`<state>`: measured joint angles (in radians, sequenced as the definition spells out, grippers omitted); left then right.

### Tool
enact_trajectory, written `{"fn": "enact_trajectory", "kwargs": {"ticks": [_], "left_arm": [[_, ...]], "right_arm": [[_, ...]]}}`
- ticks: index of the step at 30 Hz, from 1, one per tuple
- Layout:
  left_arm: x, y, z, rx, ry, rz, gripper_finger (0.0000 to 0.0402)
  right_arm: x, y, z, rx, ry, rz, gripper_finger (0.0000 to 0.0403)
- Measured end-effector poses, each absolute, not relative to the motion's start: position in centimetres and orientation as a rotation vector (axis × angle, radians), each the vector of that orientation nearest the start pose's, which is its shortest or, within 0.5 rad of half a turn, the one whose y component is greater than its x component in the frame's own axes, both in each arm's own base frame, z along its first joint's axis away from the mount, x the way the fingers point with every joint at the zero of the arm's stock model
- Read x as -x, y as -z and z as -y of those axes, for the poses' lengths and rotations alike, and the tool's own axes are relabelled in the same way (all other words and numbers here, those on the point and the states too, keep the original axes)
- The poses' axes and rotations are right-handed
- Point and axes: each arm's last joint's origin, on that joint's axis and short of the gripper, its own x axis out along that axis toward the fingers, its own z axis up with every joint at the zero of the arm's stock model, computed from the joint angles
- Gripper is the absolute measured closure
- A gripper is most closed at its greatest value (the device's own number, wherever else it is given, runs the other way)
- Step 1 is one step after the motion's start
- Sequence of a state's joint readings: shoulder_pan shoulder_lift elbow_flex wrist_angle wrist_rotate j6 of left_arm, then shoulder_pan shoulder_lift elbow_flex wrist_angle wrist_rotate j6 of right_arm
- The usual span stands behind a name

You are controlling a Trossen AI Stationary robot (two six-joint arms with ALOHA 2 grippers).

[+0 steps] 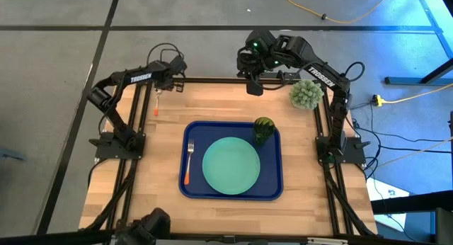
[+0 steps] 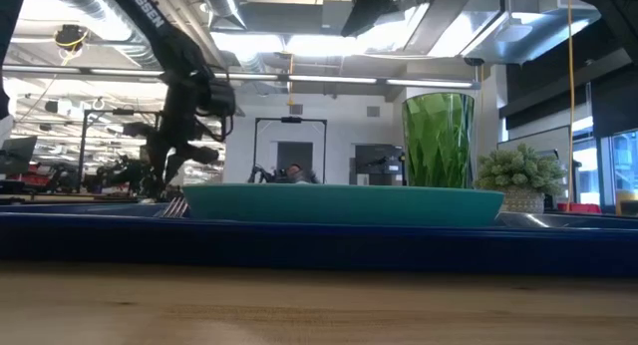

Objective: Pick and place plate/cup/fork/spoon on tray
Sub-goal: Put the orange spoon on the blue tray

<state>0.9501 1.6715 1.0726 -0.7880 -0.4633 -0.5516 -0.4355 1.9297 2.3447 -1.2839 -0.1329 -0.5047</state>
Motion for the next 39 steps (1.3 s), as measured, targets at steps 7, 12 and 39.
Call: {"fn": "enact_trajectory", "kwargs": {"ticks": [7,12,39], "left_arm": [[-14.3,-18.6,-26.3,0.847,-1.621,-1.064,0.0328],[-13.4,-18.6,-27.0,0.911,-1.625,-1.019,0.0328],[-14.1,-15.1,-26.0,0.994,-1.528,-1.313,0.0328]], "right_arm": [[-34.2,-43.1,15.5,0.226,0.066,-0.881,0.0391],[-34.2,-43.1,15.5,0.227,0.065,-0.881,0.0391],[-34.2,-43.1,15.5,0.229,0.065,-0.881,0.0391]]}}
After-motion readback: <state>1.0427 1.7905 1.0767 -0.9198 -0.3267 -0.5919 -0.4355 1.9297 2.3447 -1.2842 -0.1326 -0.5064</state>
